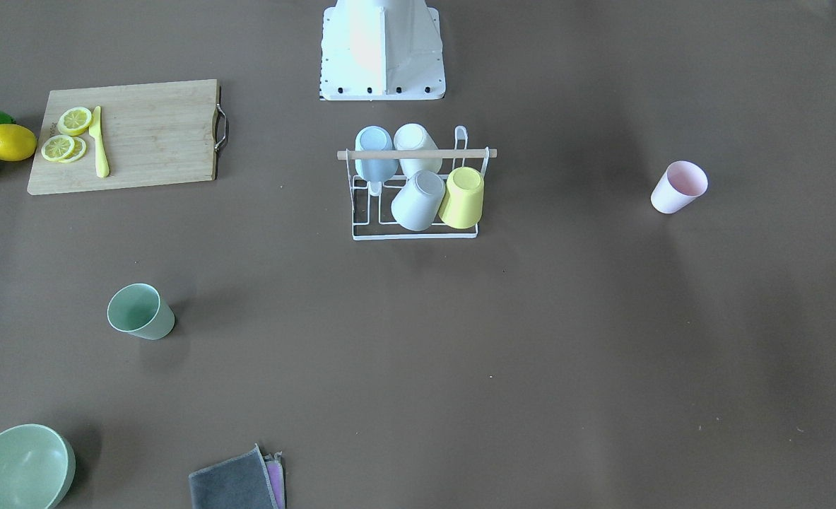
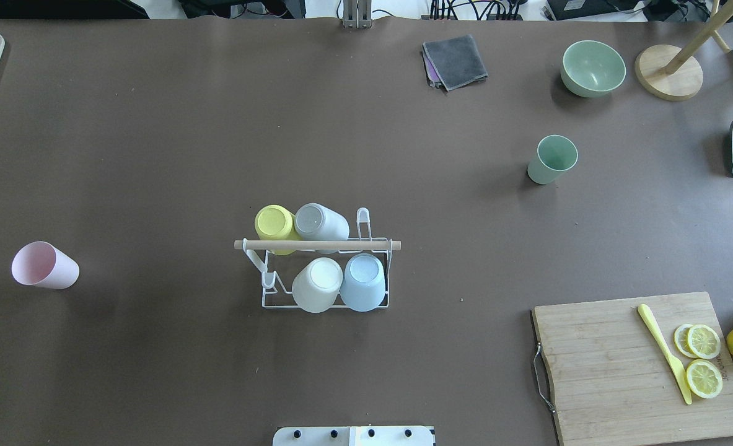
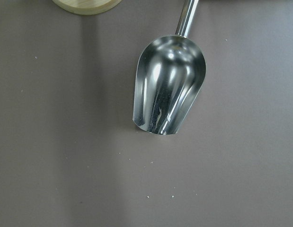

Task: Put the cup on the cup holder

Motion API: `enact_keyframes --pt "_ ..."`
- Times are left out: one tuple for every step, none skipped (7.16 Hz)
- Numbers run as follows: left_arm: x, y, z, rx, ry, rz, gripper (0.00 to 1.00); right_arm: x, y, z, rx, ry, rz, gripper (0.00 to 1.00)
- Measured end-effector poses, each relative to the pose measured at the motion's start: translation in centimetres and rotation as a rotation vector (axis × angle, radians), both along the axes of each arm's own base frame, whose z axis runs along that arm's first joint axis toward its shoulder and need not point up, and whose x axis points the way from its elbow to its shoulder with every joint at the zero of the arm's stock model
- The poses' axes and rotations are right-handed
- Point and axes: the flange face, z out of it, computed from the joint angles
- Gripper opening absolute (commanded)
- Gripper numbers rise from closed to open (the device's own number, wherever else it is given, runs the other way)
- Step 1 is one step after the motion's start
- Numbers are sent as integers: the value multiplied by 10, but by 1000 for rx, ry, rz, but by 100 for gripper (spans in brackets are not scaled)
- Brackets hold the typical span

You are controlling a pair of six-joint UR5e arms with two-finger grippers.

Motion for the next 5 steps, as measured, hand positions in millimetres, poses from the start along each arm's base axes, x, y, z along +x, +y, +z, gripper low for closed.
enact_keyframes --pt "0 -1 -1 3 0 0 98 1 0 0 0 0 1 100" --pt "0 -3 -4 9 -1 0 98 2 1 0 0 1 2 100" --pt "0 -3 -6 14 -1 0 98 2 1 0 1 0 2 100" --pt "-1 -4 -8 15 -2 -1 98 2 1 0 0 1 3 100" --pt "-1 -4 -9 20 -3 -1 98 2 1 1 -1 2 3 100"
